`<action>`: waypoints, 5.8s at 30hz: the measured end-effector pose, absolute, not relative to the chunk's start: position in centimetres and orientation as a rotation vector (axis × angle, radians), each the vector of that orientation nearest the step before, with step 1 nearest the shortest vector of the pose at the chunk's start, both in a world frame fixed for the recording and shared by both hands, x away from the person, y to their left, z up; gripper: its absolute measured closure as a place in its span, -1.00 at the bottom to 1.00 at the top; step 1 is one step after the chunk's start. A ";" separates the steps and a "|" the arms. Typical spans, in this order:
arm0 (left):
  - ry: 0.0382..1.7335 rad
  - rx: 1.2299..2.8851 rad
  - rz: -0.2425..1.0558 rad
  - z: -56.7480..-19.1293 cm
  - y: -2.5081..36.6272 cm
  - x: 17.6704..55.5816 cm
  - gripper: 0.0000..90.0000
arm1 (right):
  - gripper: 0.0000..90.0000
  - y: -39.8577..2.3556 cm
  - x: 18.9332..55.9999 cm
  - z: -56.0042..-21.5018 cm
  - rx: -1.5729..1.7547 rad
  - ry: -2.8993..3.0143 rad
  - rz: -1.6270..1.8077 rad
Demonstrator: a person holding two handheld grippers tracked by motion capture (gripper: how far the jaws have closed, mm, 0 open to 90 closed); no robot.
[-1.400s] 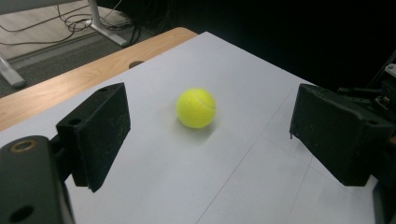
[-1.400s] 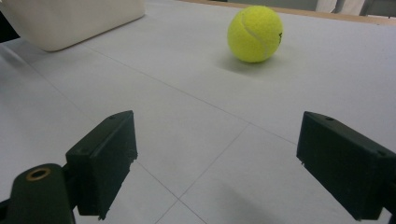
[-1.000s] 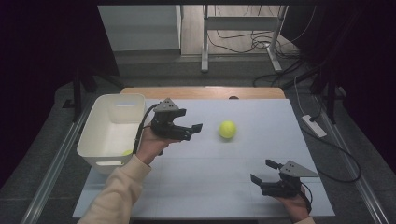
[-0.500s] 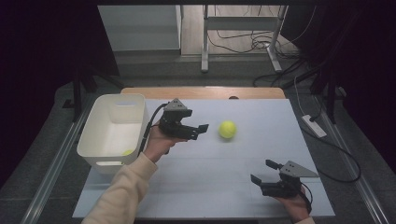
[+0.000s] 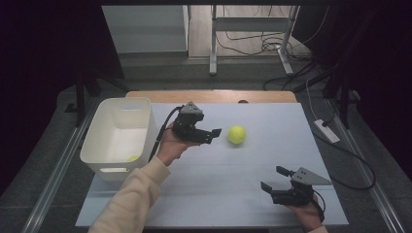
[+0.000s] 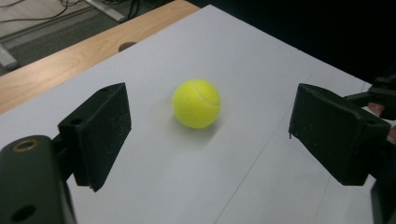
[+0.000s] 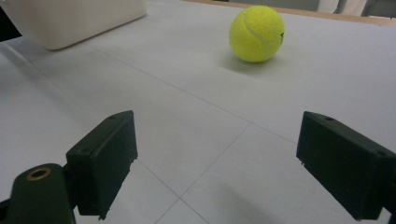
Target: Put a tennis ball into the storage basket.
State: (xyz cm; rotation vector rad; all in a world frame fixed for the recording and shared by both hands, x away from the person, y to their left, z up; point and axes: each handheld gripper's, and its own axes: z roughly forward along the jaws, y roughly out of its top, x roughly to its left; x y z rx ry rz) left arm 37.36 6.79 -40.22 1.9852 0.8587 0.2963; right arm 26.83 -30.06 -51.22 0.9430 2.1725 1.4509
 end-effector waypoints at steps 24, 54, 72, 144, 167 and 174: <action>0.910 2.007 0.289 -42.0 5.0 39.9 -0.75 | -0.72 -30.0 26.8 -51.3 0.924 2.187 1.459; 0.913 2.048 0.239 -44.8 2.4 41.9 -0.76 | -0.71 -30.2 26.7 -51.3 0.934 2.183 1.457; 0.898 2.078 0.234 -45.9 0.2 42.7 -0.76 | -0.71 -30.2 26.6 -51.4 0.939 2.181 1.451; 1.008 2.174 0.102 -51.2 -4.6 46.7 -0.43 | -0.71 -30.3 26.5 -51.4 0.948 2.182 1.453; 0.924 2.137 0.083 -47.9 -3.3 45.5 -0.40 | -0.71 -30.4 26.5 -51.4 0.945 2.179 1.447; 0.897 2.095 0.081 -46.5 -2.2 44.4 -0.40 | -0.71 -30.4 26.5 -51.4 0.947 2.177 1.448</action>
